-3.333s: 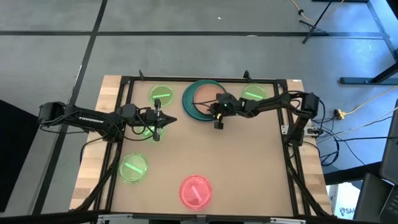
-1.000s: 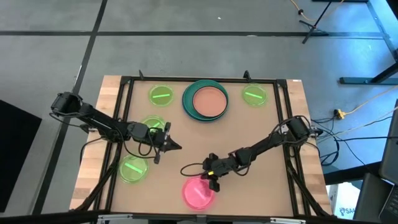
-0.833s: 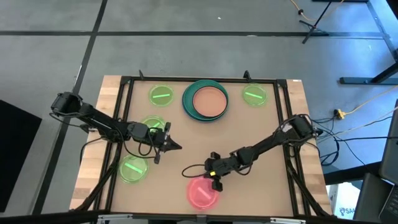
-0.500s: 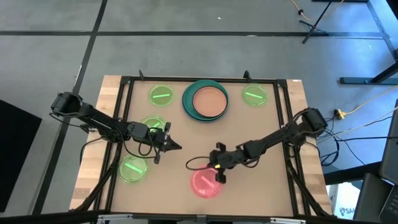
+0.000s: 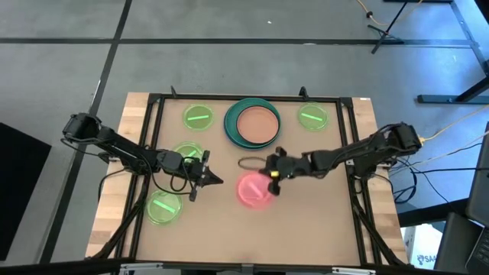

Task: Stack plastic plates
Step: Stack the pink transparent plate on top of the orange plate

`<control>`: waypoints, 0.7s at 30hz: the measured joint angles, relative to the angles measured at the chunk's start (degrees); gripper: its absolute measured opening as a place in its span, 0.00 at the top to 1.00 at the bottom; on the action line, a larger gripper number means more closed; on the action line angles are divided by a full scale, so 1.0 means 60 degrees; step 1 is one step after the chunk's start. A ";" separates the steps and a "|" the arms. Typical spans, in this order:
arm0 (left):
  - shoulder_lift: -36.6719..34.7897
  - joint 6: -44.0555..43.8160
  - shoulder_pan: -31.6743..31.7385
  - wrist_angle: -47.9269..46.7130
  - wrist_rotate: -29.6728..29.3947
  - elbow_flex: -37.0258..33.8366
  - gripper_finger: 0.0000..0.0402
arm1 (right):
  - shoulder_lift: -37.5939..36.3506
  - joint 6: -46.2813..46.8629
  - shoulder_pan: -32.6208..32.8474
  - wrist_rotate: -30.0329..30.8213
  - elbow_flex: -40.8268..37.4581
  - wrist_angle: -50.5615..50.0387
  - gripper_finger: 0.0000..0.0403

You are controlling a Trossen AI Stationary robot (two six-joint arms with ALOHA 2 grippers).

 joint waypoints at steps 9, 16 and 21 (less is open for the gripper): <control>0.0000 -0.0008 0.0171 0.0160 -0.0029 0.0000 0.99 | -0.1061 -0.0912 -0.2613 -0.0001 -0.0002 0.0111 1.00; -0.0004 -0.0931 0.0448 0.0111 -0.0036 0.0000 0.99 | -0.0619 -0.0965 -0.4776 -0.1819 0.0001 0.1051 1.00; -0.0004 -0.0933 0.0603 -0.0050 0.0032 -0.0004 0.90 | -0.0096 -0.1482 -0.5986 -0.2179 0.0001 0.1249 1.00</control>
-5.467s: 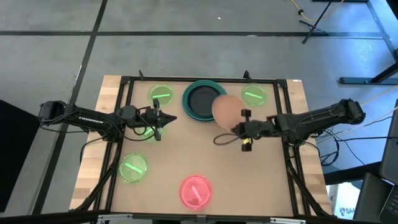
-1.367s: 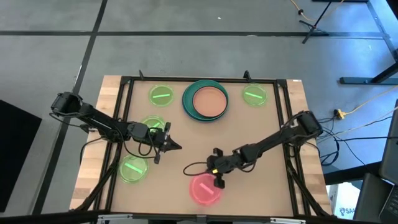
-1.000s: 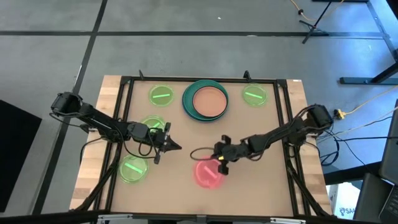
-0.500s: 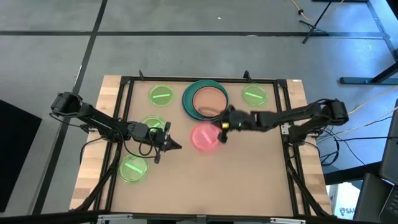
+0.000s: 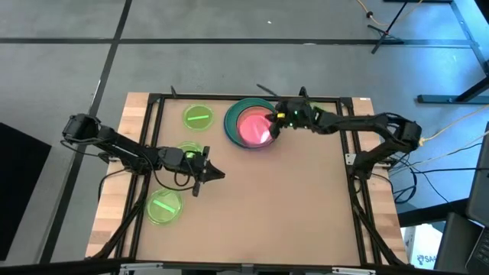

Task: Stack plastic plates
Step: Stack the pink transparent plate on top of the orange plate

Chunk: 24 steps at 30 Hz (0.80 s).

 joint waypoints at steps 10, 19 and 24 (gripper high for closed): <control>0.0000 0.0328 0.1049 0.0161 -0.0045 0.0000 0.59 | 0.0948 -0.0845 -0.1573 -0.1687 0.0000 0.1053 0.99; 0.0000 0.0984 0.1552 0.0203 -0.0038 0.0000 0.50 | 0.1781 -0.0963 -0.1874 -0.2220 0.0004 0.2207 0.99; 0.0000 0.1260 0.1568 0.0203 -0.0033 0.0000 0.50 | 0.2155 -0.0700 -0.1862 -0.2034 0.0004 0.2120 0.98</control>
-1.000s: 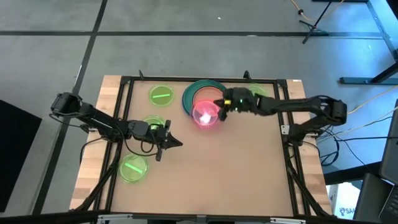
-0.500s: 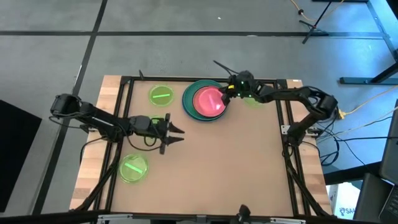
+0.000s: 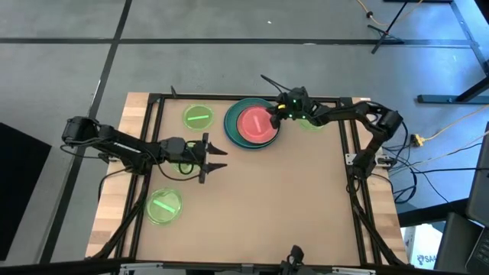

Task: Stack plastic plates
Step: Stack the pink transparent plate on top of the orange plate, then stack the green transparent plate on top of the pink transparent plate

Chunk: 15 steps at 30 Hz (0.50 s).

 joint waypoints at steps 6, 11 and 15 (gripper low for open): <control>0.0004 0.0004 0.0000 -0.0080 0.0002 0.0000 0.50 | 0.0045 -0.0039 0.0003 0.0054 0.0004 -0.0023 0.82; 0.0004 -0.0004 -0.0002 -0.0078 0.0001 0.0000 0.50 | -0.0008 -0.0623 -0.0004 0.0200 0.0109 -0.0140 0.64; 0.0004 0.0000 -0.0036 -0.0076 -0.0003 0.0000 0.50 | -0.0662 -0.1379 0.0067 0.0196 0.0138 -0.0796 0.56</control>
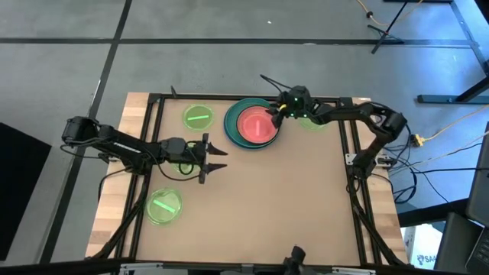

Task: Stack plastic plates
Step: Stack the green transparent plate on top of the pink transparent plate

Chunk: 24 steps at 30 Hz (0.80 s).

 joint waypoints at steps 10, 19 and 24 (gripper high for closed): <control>0.0000 0.0951 -0.0054 -0.0003 -0.1494 0.0000 0.50 | -0.2496 -0.2424 0.0051 0.0266 -0.0158 -0.1718 0.53; 0.0000 0.1712 0.0793 -0.0349 -0.1206 0.0668 0.50 | -0.3894 -0.2397 0.0833 0.1777 -0.1140 -0.2980 0.53; 0.0000 0.1792 0.1151 -0.2350 -0.0949 0.1467 0.50 | -0.4252 -0.1904 0.1417 0.1962 -0.1647 -0.3635 0.53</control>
